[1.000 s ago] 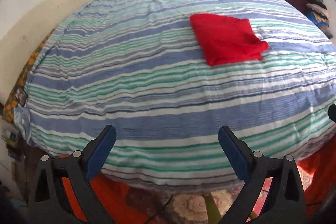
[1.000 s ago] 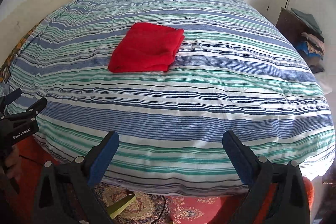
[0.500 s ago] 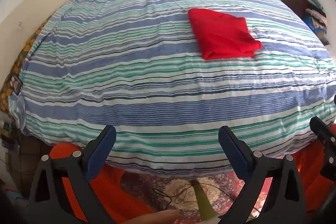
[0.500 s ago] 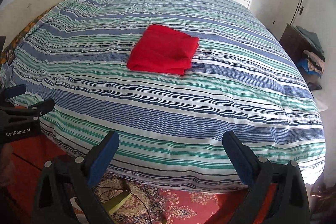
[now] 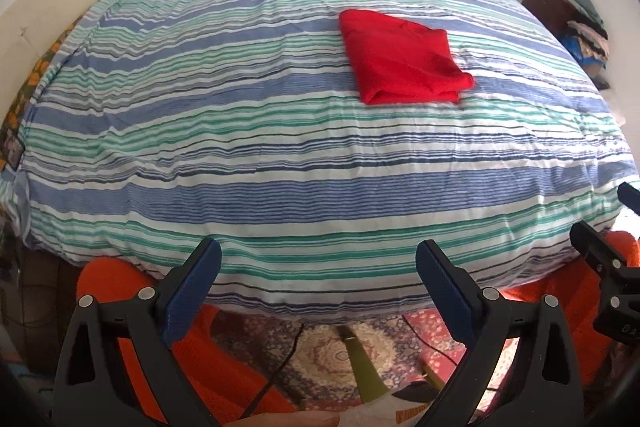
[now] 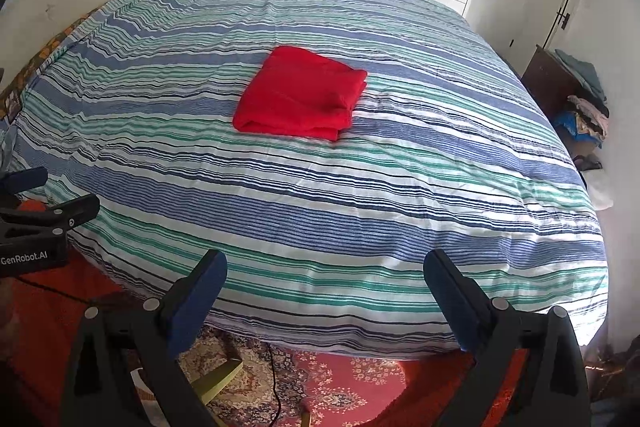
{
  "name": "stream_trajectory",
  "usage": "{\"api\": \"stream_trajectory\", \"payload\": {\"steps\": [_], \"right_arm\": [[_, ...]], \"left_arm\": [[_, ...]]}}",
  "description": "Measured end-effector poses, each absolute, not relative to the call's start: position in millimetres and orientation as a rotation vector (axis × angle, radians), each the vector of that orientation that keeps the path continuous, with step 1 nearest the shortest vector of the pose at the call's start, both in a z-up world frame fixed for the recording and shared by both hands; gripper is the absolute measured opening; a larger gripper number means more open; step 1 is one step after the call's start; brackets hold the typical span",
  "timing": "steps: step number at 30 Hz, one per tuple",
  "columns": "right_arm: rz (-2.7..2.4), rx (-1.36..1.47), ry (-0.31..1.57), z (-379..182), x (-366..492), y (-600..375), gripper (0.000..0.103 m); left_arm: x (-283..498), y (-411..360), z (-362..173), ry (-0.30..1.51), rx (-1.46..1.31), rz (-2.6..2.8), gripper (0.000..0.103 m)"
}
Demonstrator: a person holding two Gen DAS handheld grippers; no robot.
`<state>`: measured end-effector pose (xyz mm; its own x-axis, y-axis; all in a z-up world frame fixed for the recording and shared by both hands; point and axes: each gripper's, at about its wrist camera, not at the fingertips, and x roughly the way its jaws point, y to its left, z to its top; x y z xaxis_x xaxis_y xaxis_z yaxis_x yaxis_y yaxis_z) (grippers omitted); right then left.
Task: Fold small clothes
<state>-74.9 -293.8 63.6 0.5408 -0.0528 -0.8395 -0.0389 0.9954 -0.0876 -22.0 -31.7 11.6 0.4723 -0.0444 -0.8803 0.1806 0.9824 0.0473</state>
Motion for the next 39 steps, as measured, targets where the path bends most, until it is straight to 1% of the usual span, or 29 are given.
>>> {"api": "stream_trajectory", "payload": {"steps": [9, 14, 21, 39], "right_arm": [[0.055, -0.085, 1.057, 75, -82, -284, 0.098], [0.073, -0.1, 1.068, 80, -89, -278, 0.098], [0.066, -0.108, 1.083, 80, -88, -277, 0.098], [0.083, -0.084, 1.105, 79, -91, -273, 0.098]], "left_arm": [[-37, -29, 27, 1.11, 0.126, -0.173, 0.098], [-41, -30, 34, 1.098, 0.125, -0.196, 0.098], [-41, -29, 30, 1.121, 0.111, -0.206, 0.098], [-44, -31, 34, 1.105, 0.115, -0.204, 0.098]]}}
